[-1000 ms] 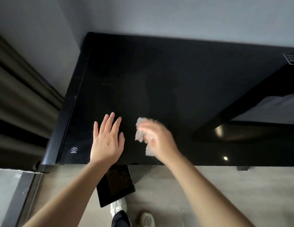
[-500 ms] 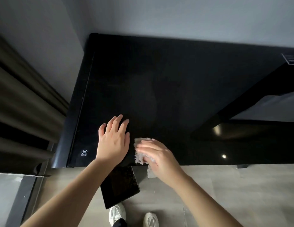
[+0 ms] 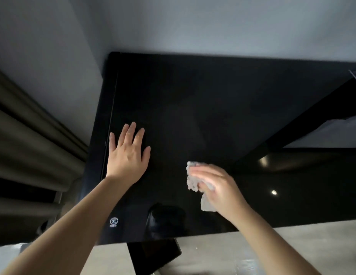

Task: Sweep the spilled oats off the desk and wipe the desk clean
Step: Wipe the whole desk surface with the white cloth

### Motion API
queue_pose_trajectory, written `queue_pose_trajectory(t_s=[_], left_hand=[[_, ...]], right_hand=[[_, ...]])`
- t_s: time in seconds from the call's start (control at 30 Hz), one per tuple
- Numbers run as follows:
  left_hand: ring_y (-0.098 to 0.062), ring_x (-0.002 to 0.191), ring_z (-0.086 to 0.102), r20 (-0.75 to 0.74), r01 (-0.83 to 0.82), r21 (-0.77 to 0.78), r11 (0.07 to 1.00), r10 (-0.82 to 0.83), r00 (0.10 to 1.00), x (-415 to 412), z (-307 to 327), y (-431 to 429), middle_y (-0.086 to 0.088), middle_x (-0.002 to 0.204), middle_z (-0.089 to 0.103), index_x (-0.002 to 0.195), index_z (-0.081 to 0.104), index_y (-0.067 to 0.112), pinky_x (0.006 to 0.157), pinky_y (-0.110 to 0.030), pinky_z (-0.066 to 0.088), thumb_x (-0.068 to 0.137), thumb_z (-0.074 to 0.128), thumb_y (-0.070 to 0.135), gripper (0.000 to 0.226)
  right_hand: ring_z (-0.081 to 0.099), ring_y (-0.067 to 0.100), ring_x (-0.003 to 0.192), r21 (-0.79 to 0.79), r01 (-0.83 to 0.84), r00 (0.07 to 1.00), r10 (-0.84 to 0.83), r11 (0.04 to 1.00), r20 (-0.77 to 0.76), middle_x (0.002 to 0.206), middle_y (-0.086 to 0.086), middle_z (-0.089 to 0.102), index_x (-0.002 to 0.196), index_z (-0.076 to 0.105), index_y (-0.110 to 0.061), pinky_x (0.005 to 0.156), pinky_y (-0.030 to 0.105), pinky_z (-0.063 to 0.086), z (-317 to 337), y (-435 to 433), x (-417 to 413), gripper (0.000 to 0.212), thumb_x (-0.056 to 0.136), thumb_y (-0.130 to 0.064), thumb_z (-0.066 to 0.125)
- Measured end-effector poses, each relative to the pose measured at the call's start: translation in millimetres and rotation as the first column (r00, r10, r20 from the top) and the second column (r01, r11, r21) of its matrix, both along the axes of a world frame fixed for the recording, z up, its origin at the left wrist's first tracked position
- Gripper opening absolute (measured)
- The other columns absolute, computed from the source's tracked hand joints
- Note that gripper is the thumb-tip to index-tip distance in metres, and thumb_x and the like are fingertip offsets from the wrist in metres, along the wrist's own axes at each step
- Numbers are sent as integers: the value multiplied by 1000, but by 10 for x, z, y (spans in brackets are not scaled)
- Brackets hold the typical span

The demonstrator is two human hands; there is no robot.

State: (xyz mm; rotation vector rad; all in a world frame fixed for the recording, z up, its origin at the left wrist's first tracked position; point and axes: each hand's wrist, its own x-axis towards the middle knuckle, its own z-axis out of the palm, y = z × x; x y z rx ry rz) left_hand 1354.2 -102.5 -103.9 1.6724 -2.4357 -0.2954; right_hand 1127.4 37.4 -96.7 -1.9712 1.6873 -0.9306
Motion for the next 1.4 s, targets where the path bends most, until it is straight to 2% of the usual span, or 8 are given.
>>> queue_pose_trajectory(t_s=[0.2, 0.43, 0.53, 0.63, 0.83, 1.03, 1.27, 1.4], left_hand=[[-21, 149, 4, 4, -24, 16, 1000, 24, 1000, 26, -52, -81, -5, 160, 16, 150, 26, 19, 119, -48, -1, 96, 37, 45, 61], [-23, 148, 10, 6, -25, 20, 999, 25, 1000, 38, -44, -91, -7, 158, 22, 148, 31, 17, 119, -52, 6, 93, 27, 48, 63], [-22, 148, 11, 4, -26, 15, 1000, 26, 1000, 34, -54, -102, -7, 157, 24, 147, 32, 18, 119, -51, 5, 90, 24, 51, 66], [-21, 148, 11, -22, -29, 12, 1000, 29, 999, 43, -80, -106, -6, 157, 24, 146, 33, 19, 119, -48, 3, 90, 25, 51, 66], [-22, 147, 15, -16, -38, 16, 999, 38, 999, 39, -86, -110, -6, 156, 27, 145, 36, 18, 119, -51, 8, 90, 28, 50, 64], [-22, 147, 16, -28, -48, 1, 999, 48, 998, 14, -96, -120, -5, 155, 29, 144, 38, 19, 118, -51, 10, 90, 30, 49, 63], [-19, 147, 15, -35, -55, 1, 999, 55, 998, 15, -95, -113, -2, 156, 27, 144, 37, 21, 119, -48, 6, 90, 31, 52, 63], [-21, 145, 23, -79, -62, -40, 997, 59, 995, 3, -71, -95, -4, 151, 36, 140, 42, 17, 119, -48, 8, 89, 37, 47, 59]], right_hand=[[56, -2, 117, 14, 286, 953, -286, 958, 99, 110, -6, 69, 102, 72, -4, 102, 29, 46, -33, -1051, -122, 32, 81, 14, 56], [54, 5, 123, 29, 74, 997, -74, 997, -1, 125, -9, 63, 112, 71, -8, 106, 24, 41, 36, -453, 41, 37, 81, 9, 60], [64, 19, 101, 109, 167, 979, -178, 980, 102, 107, 4, 68, 94, 68, 6, 99, 25, 45, -22, -1200, -94, 29, 77, 19, 49], [63, 15, 106, 149, 293, 929, -318, 944, 187, 117, 0, 65, 107, 69, -14, 98, 37, 50, -89, -1834, -122, 31, 84, 2, 54], [56, 5, 121, 62, -17, 999, 14, 998, 52, 124, -10, 64, 110, 72, -13, 104, 27, 44, -42, -1279, -67, 35, 85, 8, 59], [60, 16, 114, 76, 342, 934, -348, 936, 83, 121, -1, 66, 112, 72, -14, 100, 40, 48, -115, -2468, -224, 33, 86, 2, 60], [54, -3, 115, 13, -130, 992, 130, 991, 5, 115, 0, 69, 105, 73, -7, 102, 13, 38, -14, -1530, 242, 26, 83, 5, 64], [59, 9, 108, -30, 251, 968, -251, 967, 25, 112, -1, 68, 109, 70, -12, 96, 21, 45, -70, -1718, 173, 25, 86, -6, 65]])
